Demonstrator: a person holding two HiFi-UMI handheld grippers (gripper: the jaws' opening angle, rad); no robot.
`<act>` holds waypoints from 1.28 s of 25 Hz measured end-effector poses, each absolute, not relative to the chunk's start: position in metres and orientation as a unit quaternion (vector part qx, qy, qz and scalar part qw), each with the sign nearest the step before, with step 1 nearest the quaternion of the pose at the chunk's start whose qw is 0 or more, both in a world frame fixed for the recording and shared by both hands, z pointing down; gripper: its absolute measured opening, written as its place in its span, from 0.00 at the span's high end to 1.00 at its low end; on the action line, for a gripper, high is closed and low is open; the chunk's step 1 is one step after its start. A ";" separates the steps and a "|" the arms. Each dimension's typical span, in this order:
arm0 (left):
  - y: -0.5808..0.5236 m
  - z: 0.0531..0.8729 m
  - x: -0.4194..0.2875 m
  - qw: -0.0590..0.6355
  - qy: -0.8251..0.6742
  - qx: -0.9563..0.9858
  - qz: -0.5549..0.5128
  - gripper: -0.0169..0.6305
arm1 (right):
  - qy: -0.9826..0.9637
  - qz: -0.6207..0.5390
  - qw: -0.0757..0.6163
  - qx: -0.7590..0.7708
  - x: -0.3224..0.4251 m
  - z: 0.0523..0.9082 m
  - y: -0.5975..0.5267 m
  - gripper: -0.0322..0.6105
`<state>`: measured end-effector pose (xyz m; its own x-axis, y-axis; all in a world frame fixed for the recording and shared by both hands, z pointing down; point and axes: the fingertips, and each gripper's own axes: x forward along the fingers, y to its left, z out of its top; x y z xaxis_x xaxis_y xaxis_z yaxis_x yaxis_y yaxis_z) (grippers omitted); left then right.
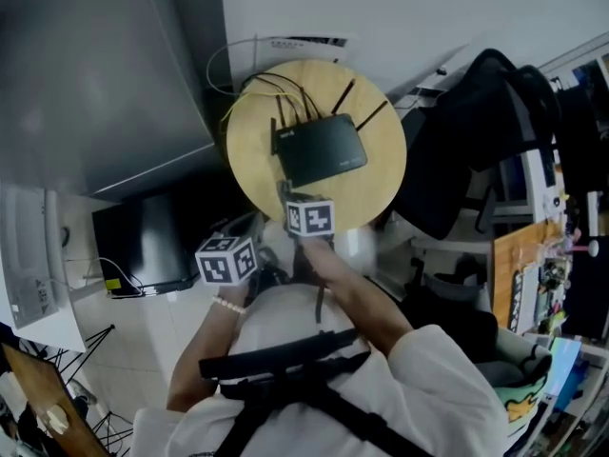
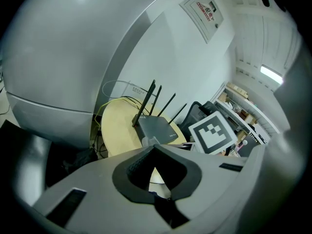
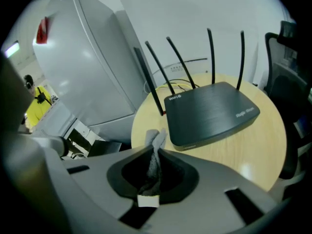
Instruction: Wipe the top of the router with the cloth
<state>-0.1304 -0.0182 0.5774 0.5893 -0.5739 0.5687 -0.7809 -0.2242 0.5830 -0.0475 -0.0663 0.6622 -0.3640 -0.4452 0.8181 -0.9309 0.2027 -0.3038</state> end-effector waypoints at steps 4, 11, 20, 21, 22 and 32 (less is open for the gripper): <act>-0.015 0.561 -0.128 0.436 -0.432 0.783 0.103 0.98 | -0.742 0.392 0.259 0.478 -0.022 0.613 -0.061 0.89; -0.009 0.528 -0.096 0.402 -0.425 0.807 0.077 0.98 | -0.772 0.342 0.167 0.508 0.054 0.525 -0.033 0.89; 0.039 0.463 -0.045 0.329 -0.448 0.829 0.062 0.98 | -0.795 0.294 0.098 0.522 0.109 0.457 0.040 0.90; 0.047 0.458 -0.039 0.324 -0.449 0.830 0.062 0.98 | -0.799 0.281 0.101 0.521 0.112 0.453 0.047 0.90; 0.055 0.454 -0.034 0.319 -0.450 0.831 0.064 0.98 | -0.804 0.267 0.106 0.520 0.113 0.449 0.053 0.90; 0.117 0.437 -0.023 0.293 -0.488 0.819 0.073 0.98 | -0.825 0.253 0.121 0.491 0.114 0.460 0.105 0.90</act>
